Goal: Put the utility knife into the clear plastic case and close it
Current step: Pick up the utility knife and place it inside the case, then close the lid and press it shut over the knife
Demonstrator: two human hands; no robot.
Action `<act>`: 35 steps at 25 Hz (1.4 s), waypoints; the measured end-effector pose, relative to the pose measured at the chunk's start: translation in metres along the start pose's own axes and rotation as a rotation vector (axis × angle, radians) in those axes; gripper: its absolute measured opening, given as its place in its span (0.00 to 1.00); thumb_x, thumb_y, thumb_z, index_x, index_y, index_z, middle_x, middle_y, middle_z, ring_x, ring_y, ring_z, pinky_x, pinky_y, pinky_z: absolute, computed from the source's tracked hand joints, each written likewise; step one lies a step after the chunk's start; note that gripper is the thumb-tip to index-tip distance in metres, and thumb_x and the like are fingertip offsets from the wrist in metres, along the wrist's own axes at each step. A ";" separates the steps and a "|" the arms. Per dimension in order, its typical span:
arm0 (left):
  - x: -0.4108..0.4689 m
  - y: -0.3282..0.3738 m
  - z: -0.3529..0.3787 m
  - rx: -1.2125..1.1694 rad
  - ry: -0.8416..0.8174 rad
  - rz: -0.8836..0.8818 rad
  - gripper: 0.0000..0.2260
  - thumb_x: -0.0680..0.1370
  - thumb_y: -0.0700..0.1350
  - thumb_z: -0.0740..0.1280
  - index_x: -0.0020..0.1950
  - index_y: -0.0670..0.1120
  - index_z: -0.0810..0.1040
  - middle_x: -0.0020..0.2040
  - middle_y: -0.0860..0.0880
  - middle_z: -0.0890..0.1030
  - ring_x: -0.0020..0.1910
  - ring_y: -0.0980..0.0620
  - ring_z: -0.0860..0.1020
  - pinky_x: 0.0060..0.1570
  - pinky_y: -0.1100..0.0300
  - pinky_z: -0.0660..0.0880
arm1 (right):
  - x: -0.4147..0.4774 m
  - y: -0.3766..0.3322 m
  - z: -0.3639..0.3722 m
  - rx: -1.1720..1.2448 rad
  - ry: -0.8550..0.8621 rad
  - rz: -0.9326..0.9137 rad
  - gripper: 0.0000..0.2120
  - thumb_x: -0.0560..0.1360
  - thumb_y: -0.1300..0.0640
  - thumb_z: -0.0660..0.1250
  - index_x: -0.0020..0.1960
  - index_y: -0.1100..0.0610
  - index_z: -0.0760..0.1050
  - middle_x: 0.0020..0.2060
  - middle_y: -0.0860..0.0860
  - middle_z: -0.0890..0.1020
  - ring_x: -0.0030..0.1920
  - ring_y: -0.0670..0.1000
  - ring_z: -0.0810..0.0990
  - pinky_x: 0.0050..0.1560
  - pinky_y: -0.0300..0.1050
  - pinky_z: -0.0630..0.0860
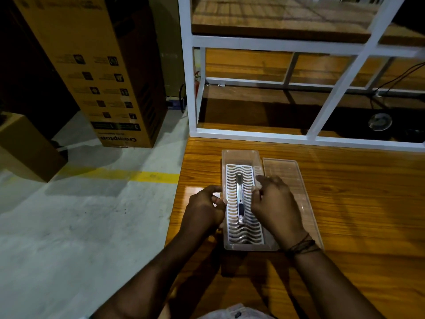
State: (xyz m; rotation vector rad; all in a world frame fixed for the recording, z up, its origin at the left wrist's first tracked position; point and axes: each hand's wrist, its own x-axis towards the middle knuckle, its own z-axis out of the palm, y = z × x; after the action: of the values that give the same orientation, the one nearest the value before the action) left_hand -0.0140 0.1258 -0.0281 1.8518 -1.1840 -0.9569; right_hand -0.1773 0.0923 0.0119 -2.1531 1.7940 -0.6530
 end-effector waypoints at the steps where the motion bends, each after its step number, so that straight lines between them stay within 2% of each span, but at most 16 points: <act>1: 0.000 0.000 0.000 -0.002 -0.004 -0.002 0.14 0.79 0.42 0.70 0.64 0.53 0.81 0.44 0.49 0.84 0.36 0.46 0.87 0.38 0.43 0.86 | 0.001 0.012 -0.006 -0.021 0.030 0.039 0.18 0.78 0.55 0.64 0.66 0.57 0.77 0.59 0.59 0.80 0.54 0.61 0.81 0.53 0.51 0.78; 3: -0.001 0.002 0.001 0.004 -0.008 0.002 0.15 0.79 0.43 0.71 0.65 0.51 0.80 0.46 0.49 0.84 0.38 0.47 0.87 0.38 0.45 0.86 | 0.002 0.037 -0.014 -0.088 0.019 0.161 0.20 0.77 0.53 0.65 0.67 0.58 0.76 0.61 0.61 0.78 0.58 0.64 0.79 0.55 0.54 0.79; 6: -0.003 0.005 0.000 0.018 -0.006 0.005 0.15 0.78 0.44 0.72 0.65 0.51 0.80 0.47 0.50 0.83 0.40 0.49 0.87 0.39 0.46 0.86 | -0.002 0.069 -0.016 -0.215 -0.158 0.456 0.25 0.75 0.45 0.68 0.68 0.57 0.71 0.66 0.62 0.71 0.66 0.67 0.70 0.63 0.59 0.73; 9: -0.004 0.007 -0.001 0.024 -0.017 -0.003 0.15 0.79 0.43 0.72 0.66 0.51 0.80 0.47 0.50 0.83 0.40 0.48 0.86 0.40 0.47 0.86 | -0.005 0.087 -0.017 -0.318 -0.290 0.670 0.41 0.69 0.35 0.72 0.72 0.57 0.63 0.71 0.63 0.64 0.71 0.68 0.64 0.68 0.67 0.67; 12: -0.004 0.007 -0.001 0.022 -0.022 -0.008 0.16 0.79 0.43 0.72 0.66 0.51 0.79 0.48 0.49 0.83 0.39 0.48 0.86 0.38 0.49 0.86 | -0.003 0.093 -0.015 -0.274 -0.302 0.739 0.45 0.67 0.36 0.75 0.73 0.58 0.61 0.70 0.63 0.65 0.71 0.68 0.66 0.68 0.67 0.69; 16: -0.005 0.008 -0.001 0.032 -0.014 -0.007 0.15 0.79 0.46 0.72 0.66 0.52 0.80 0.44 0.53 0.82 0.37 0.50 0.86 0.34 0.50 0.86 | 0.003 0.095 -0.015 -0.227 -0.274 0.778 0.46 0.58 0.37 0.81 0.68 0.57 0.67 0.64 0.61 0.74 0.62 0.65 0.76 0.61 0.63 0.77; 18: -0.007 0.011 -0.002 0.018 -0.011 -0.008 0.15 0.78 0.46 0.73 0.65 0.51 0.80 0.43 0.53 0.81 0.38 0.49 0.86 0.36 0.49 0.86 | 0.006 0.094 -0.022 -0.164 -0.302 0.757 0.43 0.56 0.38 0.82 0.64 0.56 0.71 0.59 0.59 0.79 0.55 0.61 0.80 0.54 0.58 0.80; 20: -0.008 0.013 -0.002 0.010 -0.005 0.004 0.15 0.78 0.46 0.73 0.64 0.51 0.81 0.41 0.54 0.81 0.40 0.48 0.86 0.41 0.48 0.86 | 0.009 0.082 -0.039 -0.039 -0.338 0.671 0.32 0.64 0.46 0.81 0.62 0.57 0.74 0.57 0.57 0.82 0.50 0.58 0.81 0.48 0.54 0.80; 22: -0.009 0.014 -0.003 0.010 -0.004 0.012 0.15 0.77 0.46 0.73 0.64 0.51 0.81 0.40 0.54 0.81 0.40 0.48 0.85 0.43 0.48 0.86 | 0.009 0.062 -0.057 0.072 -0.330 0.570 0.19 0.73 0.57 0.74 0.63 0.56 0.78 0.57 0.58 0.83 0.51 0.59 0.81 0.48 0.53 0.80; 24: -0.009 0.013 -0.003 -0.003 -0.008 0.019 0.16 0.78 0.45 0.72 0.65 0.50 0.80 0.39 0.55 0.80 0.39 0.48 0.85 0.43 0.46 0.86 | 0.006 0.043 -0.067 0.115 -0.261 0.470 0.19 0.74 0.62 0.67 0.64 0.56 0.78 0.55 0.59 0.84 0.49 0.59 0.81 0.46 0.50 0.78; 26: -0.010 0.014 -0.004 0.020 -0.008 0.045 0.19 0.79 0.44 0.70 0.70 0.52 0.77 0.38 0.57 0.79 0.37 0.51 0.84 0.43 0.46 0.86 | 0.001 0.022 -0.072 0.128 -0.221 0.375 0.19 0.74 0.63 0.64 0.64 0.53 0.78 0.52 0.58 0.84 0.45 0.58 0.81 0.41 0.46 0.75; 29: -0.009 0.017 -0.006 0.085 -0.033 0.077 0.24 0.80 0.45 0.69 0.76 0.55 0.71 0.37 0.59 0.78 0.37 0.55 0.81 0.45 0.52 0.84 | -0.005 -0.004 -0.066 0.129 -0.220 0.258 0.12 0.75 0.59 0.62 0.56 0.48 0.77 0.45 0.53 0.83 0.39 0.52 0.81 0.34 0.41 0.72; 30: -0.008 0.018 -0.007 0.086 -0.041 0.070 0.24 0.80 0.46 0.70 0.76 0.56 0.71 0.37 0.58 0.79 0.38 0.54 0.82 0.45 0.51 0.84 | -0.005 -0.009 -0.060 0.113 -0.219 0.205 0.15 0.74 0.55 0.60 0.58 0.48 0.77 0.47 0.54 0.82 0.43 0.54 0.81 0.37 0.43 0.76; 32: -0.006 0.019 -0.008 0.064 -0.053 0.034 0.25 0.80 0.46 0.70 0.76 0.57 0.71 0.37 0.56 0.80 0.35 0.54 0.82 0.39 0.54 0.84 | -0.004 -0.016 -0.047 0.038 -0.266 0.179 0.26 0.71 0.51 0.59 0.69 0.47 0.73 0.58 0.59 0.77 0.58 0.63 0.77 0.55 0.55 0.79; 33: -0.006 0.019 -0.009 0.052 -0.058 0.019 0.25 0.80 0.46 0.70 0.76 0.58 0.71 0.36 0.55 0.79 0.32 0.56 0.82 0.35 0.57 0.83 | -0.003 -0.019 -0.040 0.003 -0.306 0.211 0.30 0.72 0.51 0.61 0.74 0.47 0.68 0.65 0.60 0.72 0.66 0.66 0.71 0.64 0.61 0.74; 35: -0.006 0.019 -0.009 0.031 -0.062 0.013 0.25 0.80 0.45 0.69 0.76 0.58 0.72 0.35 0.55 0.79 0.26 0.60 0.80 0.28 0.62 0.80 | -0.004 -0.024 -0.030 0.030 -0.385 0.279 0.36 0.73 0.48 0.65 0.80 0.46 0.59 0.77 0.57 0.59 0.76 0.67 0.58 0.74 0.65 0.64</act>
State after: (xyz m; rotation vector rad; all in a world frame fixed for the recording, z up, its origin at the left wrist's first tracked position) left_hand -0.0149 0.1274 -0.0064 1.8486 -1.2527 -1.0007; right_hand -0.1722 0.1035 0.0490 -1.8056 1.8017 -0.1819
